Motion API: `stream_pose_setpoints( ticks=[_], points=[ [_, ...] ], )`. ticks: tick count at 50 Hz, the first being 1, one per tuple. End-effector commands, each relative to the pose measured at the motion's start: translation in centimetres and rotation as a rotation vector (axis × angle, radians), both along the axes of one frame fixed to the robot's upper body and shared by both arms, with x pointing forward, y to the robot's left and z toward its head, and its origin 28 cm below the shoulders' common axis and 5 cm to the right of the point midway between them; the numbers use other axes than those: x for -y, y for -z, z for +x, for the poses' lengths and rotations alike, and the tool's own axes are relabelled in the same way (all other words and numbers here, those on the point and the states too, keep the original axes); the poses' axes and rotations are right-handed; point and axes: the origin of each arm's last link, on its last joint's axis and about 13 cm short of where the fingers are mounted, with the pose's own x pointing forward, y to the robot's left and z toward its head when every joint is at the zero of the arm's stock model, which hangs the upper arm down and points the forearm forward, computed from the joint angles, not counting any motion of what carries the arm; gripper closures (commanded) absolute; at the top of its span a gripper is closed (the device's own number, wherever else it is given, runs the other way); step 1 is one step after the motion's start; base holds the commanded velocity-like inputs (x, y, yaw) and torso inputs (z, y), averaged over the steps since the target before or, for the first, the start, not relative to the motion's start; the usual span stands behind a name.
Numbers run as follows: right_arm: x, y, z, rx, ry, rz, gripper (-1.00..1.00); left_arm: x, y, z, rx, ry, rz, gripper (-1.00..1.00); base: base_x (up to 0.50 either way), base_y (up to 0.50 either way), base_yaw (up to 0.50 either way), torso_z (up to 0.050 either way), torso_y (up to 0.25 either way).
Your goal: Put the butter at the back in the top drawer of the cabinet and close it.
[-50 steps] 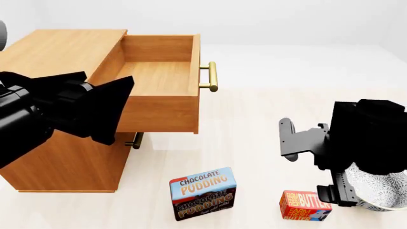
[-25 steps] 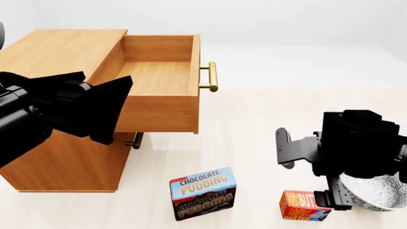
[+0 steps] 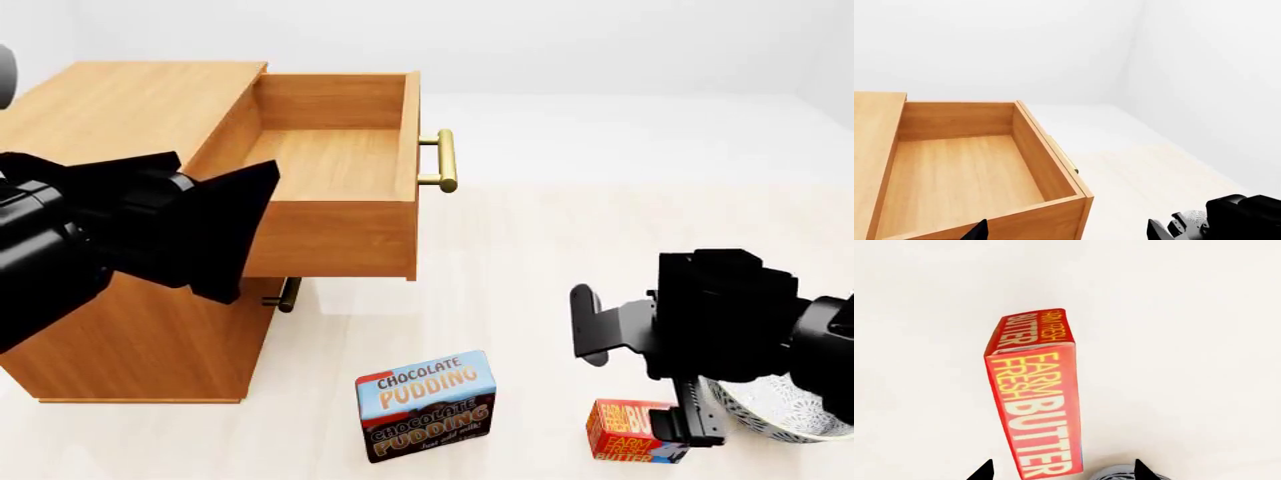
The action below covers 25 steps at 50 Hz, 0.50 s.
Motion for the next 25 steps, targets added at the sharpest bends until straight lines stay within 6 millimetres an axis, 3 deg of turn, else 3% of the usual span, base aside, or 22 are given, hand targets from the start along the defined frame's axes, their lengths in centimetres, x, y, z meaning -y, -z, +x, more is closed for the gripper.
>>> stream_pose_setpoints(
  ticks=[1,25],
  points=[
    [-0.1,1.3,0.4,-0.010,-0.006,-0.007,-1.00,0.0,0.1,0.1,-0.002,-0.002,0.000,-1.00,0.00,0.00,0.00,0.000,0.000],
    [-0.7,3.5,0.6,-0.051,-0.029,-0.003,-1.00,-0.2,0.3,0.0,-0.007,-0.007,-0.001,-1.00,0.00,0.00,0.00,0.000,0.000]
  ],
)
